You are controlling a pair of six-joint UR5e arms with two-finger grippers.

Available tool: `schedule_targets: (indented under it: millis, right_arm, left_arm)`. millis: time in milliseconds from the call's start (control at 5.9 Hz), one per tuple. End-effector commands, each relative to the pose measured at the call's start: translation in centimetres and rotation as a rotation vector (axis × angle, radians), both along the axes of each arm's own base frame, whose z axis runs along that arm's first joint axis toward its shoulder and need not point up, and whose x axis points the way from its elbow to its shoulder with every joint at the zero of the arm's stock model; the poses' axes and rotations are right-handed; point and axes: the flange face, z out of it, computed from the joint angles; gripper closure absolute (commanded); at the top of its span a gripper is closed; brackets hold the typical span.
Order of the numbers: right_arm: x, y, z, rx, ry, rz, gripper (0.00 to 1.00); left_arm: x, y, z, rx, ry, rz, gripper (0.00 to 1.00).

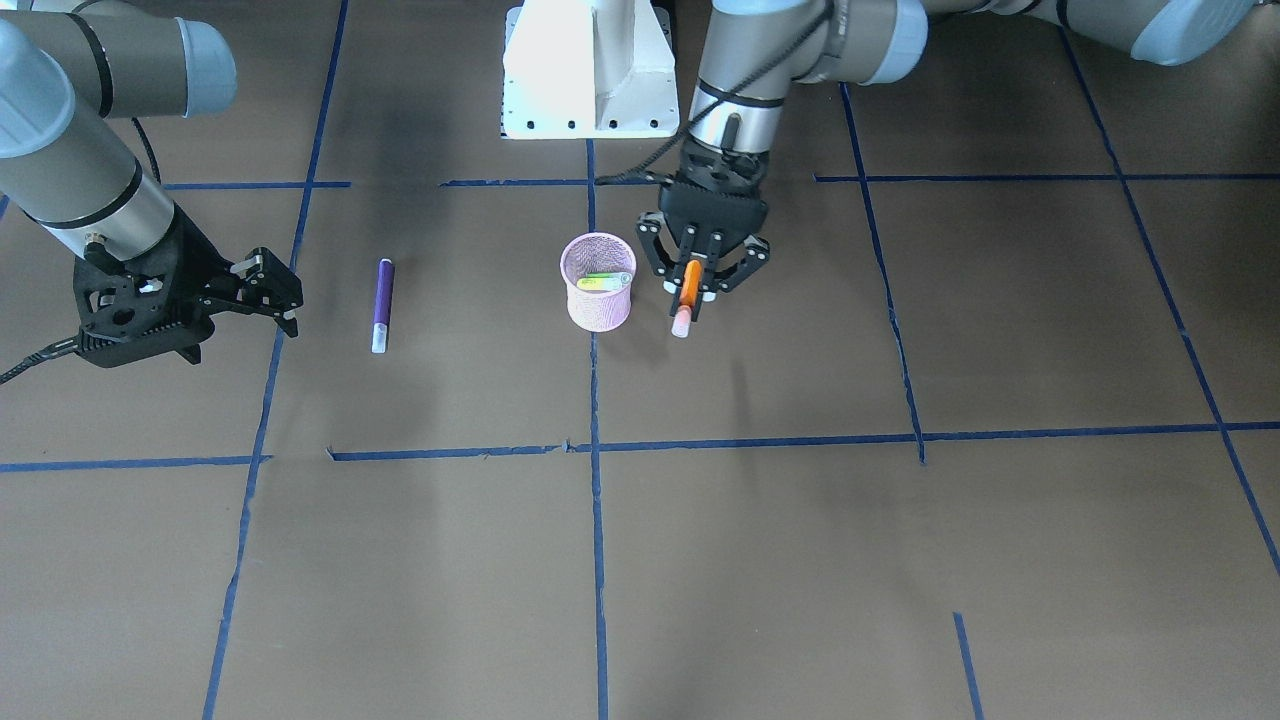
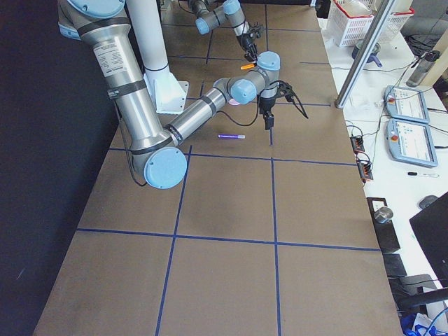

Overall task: Collect pens into pen holder
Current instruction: 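Carry the orange highlighter with the left gripper over the pink cup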

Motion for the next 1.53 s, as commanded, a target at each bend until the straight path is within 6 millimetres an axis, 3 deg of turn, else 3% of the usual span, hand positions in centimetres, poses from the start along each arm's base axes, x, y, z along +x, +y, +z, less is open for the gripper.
schedule_targets:
  millis: [0, 678, 1017, 1357]
  right_arm:
    - [0.1, 0.0, 0.0, 0.0, 0.002, 0.004, 0.0]
    - [0.1, 0.2, 0.4, -0.005, 0.005, 0.002, 0.0]
    - [0.2, 0.3, 0.7, -0.008, 0.008, 0.002, 0.0]
    - [0.2, 0.2, 0.8, -0.008, 0.008, 0.002, 0.0]
  left_arm:
    - [4.2, 2.5, -3.3, 0.055, 0.001, -0.018, 1.0]
    - [6.8, 3.4, -2.9, 0.052, -0.021, 0.01, 1.0]
    - [8.3, 4.9, -2.6, 0.068, -0.035, 0.002, 1.0]
    - [8.6, 4.9, -2.2, 0.065, -0.043, 0.002, 0.97]
